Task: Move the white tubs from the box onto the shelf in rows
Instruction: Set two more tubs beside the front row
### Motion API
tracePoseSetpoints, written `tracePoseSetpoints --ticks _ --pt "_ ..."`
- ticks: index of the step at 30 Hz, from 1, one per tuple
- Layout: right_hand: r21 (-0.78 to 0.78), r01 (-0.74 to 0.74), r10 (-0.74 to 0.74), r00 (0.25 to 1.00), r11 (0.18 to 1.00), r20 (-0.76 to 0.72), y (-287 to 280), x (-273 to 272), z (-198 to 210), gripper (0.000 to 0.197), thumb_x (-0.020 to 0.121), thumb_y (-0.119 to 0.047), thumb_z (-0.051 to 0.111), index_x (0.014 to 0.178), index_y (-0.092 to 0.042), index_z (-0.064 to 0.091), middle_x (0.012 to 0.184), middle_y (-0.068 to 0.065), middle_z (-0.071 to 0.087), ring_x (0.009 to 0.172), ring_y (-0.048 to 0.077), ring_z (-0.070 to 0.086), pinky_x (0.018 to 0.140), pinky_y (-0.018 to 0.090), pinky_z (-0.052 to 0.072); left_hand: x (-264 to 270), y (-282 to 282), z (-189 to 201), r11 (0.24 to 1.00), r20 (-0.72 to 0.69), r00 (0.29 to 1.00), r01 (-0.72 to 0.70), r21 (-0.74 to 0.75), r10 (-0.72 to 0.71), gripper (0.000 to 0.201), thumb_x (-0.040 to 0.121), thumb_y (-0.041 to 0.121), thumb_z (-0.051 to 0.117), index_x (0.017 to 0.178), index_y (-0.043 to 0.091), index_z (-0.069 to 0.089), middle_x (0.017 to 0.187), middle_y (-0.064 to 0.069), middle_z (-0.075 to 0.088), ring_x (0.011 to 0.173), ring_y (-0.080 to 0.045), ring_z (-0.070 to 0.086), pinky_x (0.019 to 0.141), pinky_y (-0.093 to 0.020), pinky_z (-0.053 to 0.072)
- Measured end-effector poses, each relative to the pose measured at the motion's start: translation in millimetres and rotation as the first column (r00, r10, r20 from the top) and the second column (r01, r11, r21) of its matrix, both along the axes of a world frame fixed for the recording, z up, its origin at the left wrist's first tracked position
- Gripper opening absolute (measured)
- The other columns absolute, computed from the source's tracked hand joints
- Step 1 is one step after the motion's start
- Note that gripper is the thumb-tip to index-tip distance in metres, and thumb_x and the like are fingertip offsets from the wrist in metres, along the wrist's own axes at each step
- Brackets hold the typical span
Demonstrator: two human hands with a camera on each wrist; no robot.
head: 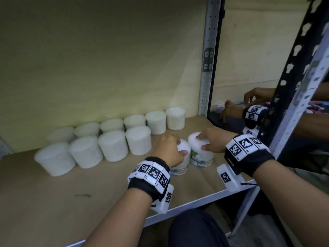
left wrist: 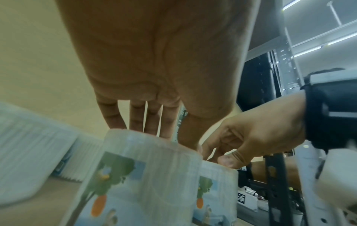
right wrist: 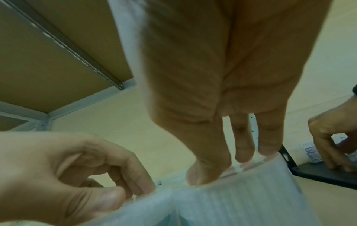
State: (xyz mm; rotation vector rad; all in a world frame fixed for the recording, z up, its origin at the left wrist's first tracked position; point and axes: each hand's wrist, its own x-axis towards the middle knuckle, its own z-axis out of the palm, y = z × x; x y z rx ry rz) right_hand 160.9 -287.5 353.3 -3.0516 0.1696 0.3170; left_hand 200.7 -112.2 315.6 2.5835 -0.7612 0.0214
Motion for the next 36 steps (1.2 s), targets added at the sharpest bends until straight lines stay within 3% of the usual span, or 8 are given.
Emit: tracePoseSetpoints --ticks 4,12,27,32,36 --pt "0.031 0.005 -0.005 1.000 1.000 -0.002 -2 -26 1 0.056 0.095 -0.030 0.052 0.148 -0.018 0.037 0.153 0.003 0.035 0.140 0.021 0.035 0.114 0.028 0.027 -26 1 1 1.000 -0.022 1.000 0.017 -0.001 -0.017 0.042 0.084 0.038 0.064 0.119 0.016 0.057 0.124 -0.003 0.050 0.122 -0.022 0.042 0.104 -0.038 0.038" --pt "0.074 0.017 -0.017 1.000 0.997 -0.005 -3 -58 -1 0.056 0.093 -0.030 0.056 0.145 -0.018 0.041 0.150 0.003 0.040 0.137 0.021 0.039 0.114 0.031 0.030 -61 4 3 0.999 0.004 0.999 0.041 0.000 -0.041 0.040 0.085 0.039 0.061 0.118 0.017 0.058 0.120 -0.001 0.050 0.119 -0.021 0.042 0.102 -0.040 0.038" --pt "0.114 0.025 -0.021 0.999 0.993 -0.032 -1 -75 6 0.056 0.093 -0.031 0.056 0.144 -0.019 0.040 0.150 -0.002 0.037 0.136 0.018 0.039 0.112 0.028 0.030 -73 5 3 0.999 -0.009 0.999 0.043 0.002 -0.043 0.044 0.085 0.042 0.060 0.121 0.017 0.058 0.123 -0.002 0.049 0.121 -0.022 0.042 0.104 -0.041 0.036" --pt "0.212 0.047 -0.050 0.999 0.976 0.009 5 -74 17 0.068 0.088 -0.032 0.063 0.147 -0.023 0.032 0.142 -0.001 0.048 0.129 0.018 0.048 0.108 0.028 0.037 -63 13 11 0.994 -0.071 0.996 0.043 -0.102 -0.051 0.044 0.085 0.039 0.063 0.122 0.017 0.060 0.123 -0.004 0.055 0.118 -0.023 0.051 0.103 -0.038 0.041" --pt "0.281 0.000 -0.039 0.990 0.960 0.136 24 -64 27 0.052 0.088 -0.030 0.064 0.137 -0.020 0.049 0.132 0.001 0.059 0.118 0.017 0.057 0.097 0.025 0.043 -49 31 21 0.984 -0.046 0.999 0.015 -0.176 -0.023 0.039 0.086 0.031 0.062 0.123 0.018 0.060 0.126 -0.002 0.056 0.119 -0.019 0.052 0.105 -0.034 0.042"
